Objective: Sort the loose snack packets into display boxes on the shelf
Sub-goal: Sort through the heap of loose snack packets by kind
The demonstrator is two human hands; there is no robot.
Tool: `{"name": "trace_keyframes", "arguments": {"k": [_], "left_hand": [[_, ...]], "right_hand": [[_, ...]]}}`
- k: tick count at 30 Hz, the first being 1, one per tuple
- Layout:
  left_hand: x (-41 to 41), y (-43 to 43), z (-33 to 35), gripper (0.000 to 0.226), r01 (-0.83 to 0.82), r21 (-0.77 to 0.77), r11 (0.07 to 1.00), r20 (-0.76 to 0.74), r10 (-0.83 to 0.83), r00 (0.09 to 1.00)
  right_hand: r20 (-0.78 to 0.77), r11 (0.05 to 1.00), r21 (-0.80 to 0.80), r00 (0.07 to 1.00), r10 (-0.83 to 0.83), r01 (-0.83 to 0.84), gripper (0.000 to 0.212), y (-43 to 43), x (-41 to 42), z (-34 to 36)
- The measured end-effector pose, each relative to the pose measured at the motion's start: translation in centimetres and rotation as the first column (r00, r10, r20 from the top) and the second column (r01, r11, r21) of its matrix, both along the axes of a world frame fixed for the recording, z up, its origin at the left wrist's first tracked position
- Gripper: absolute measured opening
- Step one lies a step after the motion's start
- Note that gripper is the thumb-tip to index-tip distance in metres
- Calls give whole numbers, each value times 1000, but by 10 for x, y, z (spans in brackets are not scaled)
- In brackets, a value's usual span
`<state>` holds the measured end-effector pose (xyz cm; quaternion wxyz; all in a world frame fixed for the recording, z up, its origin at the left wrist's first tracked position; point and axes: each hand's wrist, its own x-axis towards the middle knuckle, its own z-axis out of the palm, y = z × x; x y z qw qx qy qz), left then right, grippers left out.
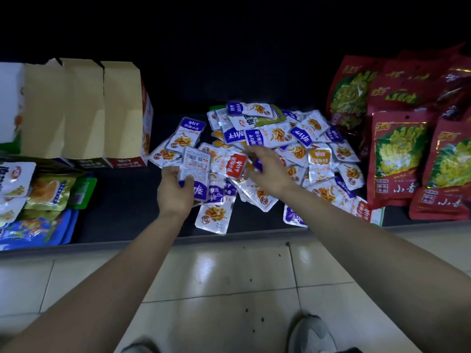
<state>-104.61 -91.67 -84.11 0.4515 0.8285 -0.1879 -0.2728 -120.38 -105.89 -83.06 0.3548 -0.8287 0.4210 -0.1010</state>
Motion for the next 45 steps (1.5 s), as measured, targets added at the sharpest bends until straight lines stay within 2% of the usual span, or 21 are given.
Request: {"name": "trace_keyframes", "arguments": {"k": [2, 4, 7, 9, 11, 12, 13, 15, 17, 18, 21, 24, 27, 29, 31, 33, 37, 40, 42, 44, 45], "left_hand": [[4, 5, -5, 33, 26, 27, 999, 42, -27, 999], [4, 7, -7, 35, 78, 51, 996, 111, -83, 990], [1, 3, -10, 45, 126, 132, 983, 293, -160, 942], [-3, -1, -9, 56, 105, 216, 971, 438, -192, 878], [-6, -5, -5, 64, 143, 256, 956, 534, -263, 803], [-7, -8, -5, 64, 228, 255, 940, 557, -336, 760], [-9, -12, -3, 62, 347, 255, 902, 564, -430, 705], [-14, -21, -5, 60, 568, 336, 751, 521, -651, 552], [-18, -28, -12, 59, 635, 488, 599, 476, -792, 382], [-18, -29, -17, 57, 626, 534, 567, 474, -815, 334], [-10, -25, -26, 49, 592, 508, 626, 522, -770, 366], [0, -19, -29, 50, 555, 461, 692, 579, -709, 403], [3, -19, -29, 44, 539, 433, 722, 594, -679, 432], [4, -20, -28, 39, 529, 424, 736, 594, -666, 451], [7, -20, -28, 37, 524, 411, 746, 602, -654, 459], [11, -21, -26, 37, 519, 391, 760, 611, -636, 471], [10, -36, -20, 35, 536, 350, 768, 603, -622, 499], [6, -54, -15, 43, 580, 371, 725, 573, -671, 471], [4, -64, -15, 50, 600, 421, 680, 516, -723, 459], [3, -68, -17, 54, 598, 467, 651, 476, -755, 450], [3, -68, -18, 54, 597, 470, 651, 472, -756, 453]], "right_hand": [[-263, 985, -77, 956, 128, -153, 68, 6, 8, -11], [-350, 970, -119, 923, 157, -210, 72, 9, 10, -19], [-198, 969, -156, 967, 161, -193, 57, 6, 5, -18], [-73, 975, -190, 992, 102, -114, 47, -1, 0, -15], [-48, 967, -251, 998, 36, -47, 48, -8, -6, -14], [-94, 965, -258, 995, 24, -48, 53, -10, -8, -15], [-172, 964, -251, 984, 39, -82, 57, -11, -11, -16], [-338, 943, -270, 936, 95, -193, 59, -12, -15, -21], [-416, 919, -328, 907, 66, -217, 58, -17, -22, -23], [-432, 920, -345, 902, 17, -183, 58, -20, -25, -23], [-488, 922, -379, 863, -128, -78, 56, -35, -33, -20], [-377, 893, -450, 910, -174, -16, 49, -44, -32, -17], [-228, 872, -475, 974, 6, -117, 48, -40, -17, -18], [-270, 888, -406, 957, 108, -215, 59, -34, -5, -23], [-301, 911, -359, 949, 90, -201, 61, -33, 4, -29], [-285, 894, -403, 955, 79, -194, 51, -34, 6, -31], [-84, 911, -370, 984, 160, -180, 47, -35, 3, -20], [47, 908, -415, 995, 84, -57, 47, -59, 13, -11], [-43, 920, -388, 998, 46, -60, 57, -79, 24, -10], [-257, 937, -321, 965, 54, -138, 73, -92, 32, -17], [-306, 925, -338, 950, 64, -171, 71, -94, 35, -21]]}}
